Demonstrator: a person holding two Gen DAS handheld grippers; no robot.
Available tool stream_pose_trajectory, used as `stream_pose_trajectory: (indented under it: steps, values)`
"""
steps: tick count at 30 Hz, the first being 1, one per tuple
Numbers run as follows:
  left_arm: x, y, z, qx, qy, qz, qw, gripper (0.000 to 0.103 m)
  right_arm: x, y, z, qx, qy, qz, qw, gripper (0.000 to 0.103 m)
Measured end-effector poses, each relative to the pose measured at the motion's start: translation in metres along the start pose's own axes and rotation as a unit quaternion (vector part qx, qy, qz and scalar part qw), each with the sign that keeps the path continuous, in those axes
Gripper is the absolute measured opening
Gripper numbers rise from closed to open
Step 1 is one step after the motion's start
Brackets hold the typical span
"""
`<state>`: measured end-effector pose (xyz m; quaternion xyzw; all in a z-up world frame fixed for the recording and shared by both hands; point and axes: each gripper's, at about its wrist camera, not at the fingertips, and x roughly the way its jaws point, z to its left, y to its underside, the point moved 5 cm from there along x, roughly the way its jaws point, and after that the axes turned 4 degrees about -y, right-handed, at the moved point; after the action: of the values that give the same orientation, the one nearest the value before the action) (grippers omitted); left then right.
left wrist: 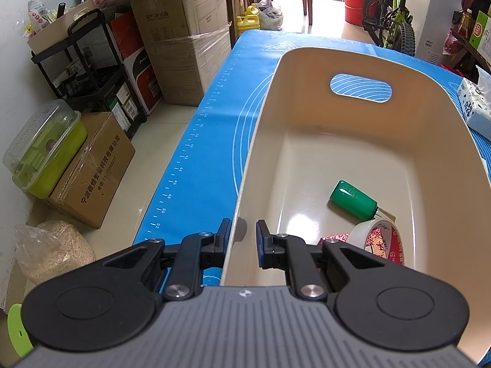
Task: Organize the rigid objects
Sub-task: 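Move the right gripper to the red toy figure and close on it, then lift the red toy figure into the basket and open the right gripper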
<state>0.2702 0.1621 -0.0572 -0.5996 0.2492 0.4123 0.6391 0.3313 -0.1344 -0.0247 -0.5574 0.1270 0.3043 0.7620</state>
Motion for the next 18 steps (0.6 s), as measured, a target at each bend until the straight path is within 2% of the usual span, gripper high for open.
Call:
stream_pose_trajectory:
  steps: [10,14,18]
  values:
    - [0.000,0.000,-0.002,0.002,0.000,0.000,1.0000,0.019,-0.021,-0.020,0.049,-0.017,-0.055,-0.046,0.997,0.030]
    - [0.000,0.000,-0.002,0.003,-0.001,0.000,1.0000,0.019,-0.016,-0.019,0.069,-0.023,-0.076,-0.045,0.996,0.030]
    - [0.000,-0.001,-0.003,0.003,-0.001,-0.001,1.0000,0.020,-0.007,-0.011,0.095,-0.054,-0.095,-0.032,0.993,0.030]
